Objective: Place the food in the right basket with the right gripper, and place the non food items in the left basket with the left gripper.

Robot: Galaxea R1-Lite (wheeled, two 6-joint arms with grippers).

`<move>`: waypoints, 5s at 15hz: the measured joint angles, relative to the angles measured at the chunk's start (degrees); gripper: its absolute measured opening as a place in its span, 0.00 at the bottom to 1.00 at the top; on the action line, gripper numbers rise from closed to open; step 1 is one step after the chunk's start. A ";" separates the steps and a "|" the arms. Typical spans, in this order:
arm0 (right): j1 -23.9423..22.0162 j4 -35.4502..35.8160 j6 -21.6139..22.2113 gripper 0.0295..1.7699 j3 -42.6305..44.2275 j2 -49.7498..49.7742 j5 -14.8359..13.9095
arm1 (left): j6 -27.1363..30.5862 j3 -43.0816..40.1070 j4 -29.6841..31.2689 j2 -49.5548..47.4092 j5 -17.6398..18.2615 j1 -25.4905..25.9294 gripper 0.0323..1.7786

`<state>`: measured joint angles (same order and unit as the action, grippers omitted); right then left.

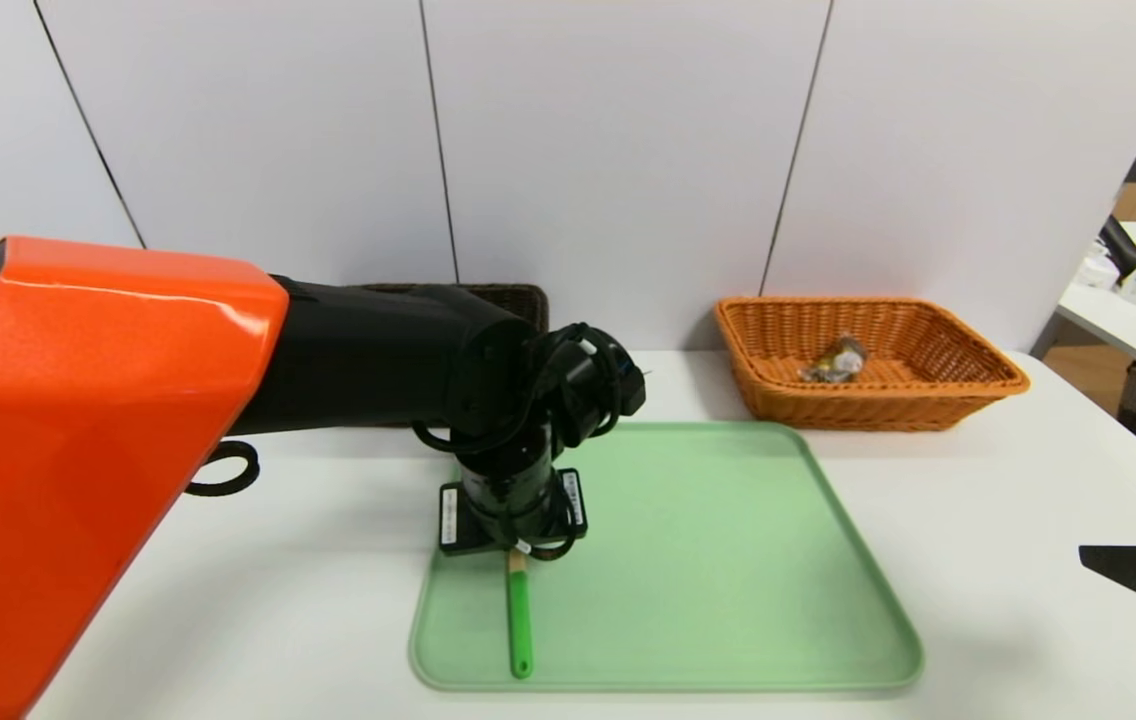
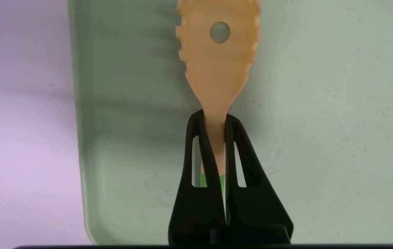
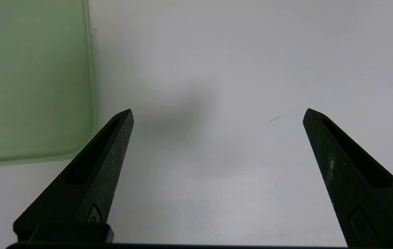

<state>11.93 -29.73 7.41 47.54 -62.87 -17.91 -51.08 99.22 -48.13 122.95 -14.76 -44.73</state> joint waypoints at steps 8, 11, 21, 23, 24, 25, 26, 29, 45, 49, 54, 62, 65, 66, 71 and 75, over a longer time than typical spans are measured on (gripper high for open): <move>0.35 0.00 -0.06 0.96 -0.13 0.02 0.02 | 0.20 1.27 -0.43 -1.57 0.02 -1.35 0.03; 0.35 0.02 -0.04 0.96 -0.35 0.02 0.24 | 0.20 2.54 -0.62 -4.10 0.00 -4.80 0.03; 0.82 0.02 -0.17 0.96 -1.74 0.46 0.68 | 7.62 12.00 -2.00 -12.48 -1.41 -0.67 0.03; 1.23 0.09 -0.15 0.96 -1.44 0.41 0.68 | 14.86 13.37 1.16 -12.84 -4.63 3.80 0.03; 1.32 0.24 -0.24 0.96 -1.35 0.35 0.68 | 19.38 13.68 4.69 -12.86 -6.38 6.08 0.03; 1.45 0.49 -0.24 0.96 -1.33 0.33 0.71 | 23.75 13.82 8.02 -12.76 -7.09 8.20 0.03; 1.57 0.71 -0.24 0.96 -1.32 0.33 0.71 | 28.18 13.92 11.40 -12.45 -7.40 10.42 0.03; 1.67 0.74 -0.24 0.96 -1.44 0.35 0.68 | 35.89 13.96 18.90 -10.47 -7.73 15.92 0.03; 2.28 0.72 -0.11 0.96 -2.45 0.38 0.94 | 43.29 14.46 30.14 2.62 -9.22 28.31 0.03; 2.28 0.72 -0.11 0.96 -2.47 0.35 1.66 | 43.18 14.46 30.00 2.71 -10.73 28.36 0.31; 2.28 0.82 -0.17 0.96 -2.38 0.30 1.62 | 43.14 14.45 29.94 2.62 -10.73 28.33 0.62; 2.19 3.89 -0.52 0.96 -1.88 0.02 1.35 | 39.53 14.48 26.20 -6.01 -10.09 24.67 0.83; 2.19 4.02 -0.96 0.96 -0.68 -0.11 1.23 | 34.55 13.30 14.90 -12.64 -9.94 20.37 0.87; 2.15 3.99 -0.98 0.96 -0.33 -0.04 1.21 | 33.56 12.03 11.08 -15.29 -9.87 18.98 0.88; 1.46 3.88 -0.89 0.96 -1.46 2.29 1.29 | 31.21 2.82 3.38 -31.72 -10.34 15.81 0.92; 0.71 3.91 -0.94 0.96 -4.38 6.40 1.29 | 30.74 -3.05 1.55 -43.72 -10.53 22.54 0.93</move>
<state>12.64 -25.82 6.47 43.17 -56.47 -16.62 -20.33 96.17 -46.58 79.24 -25.30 -22.19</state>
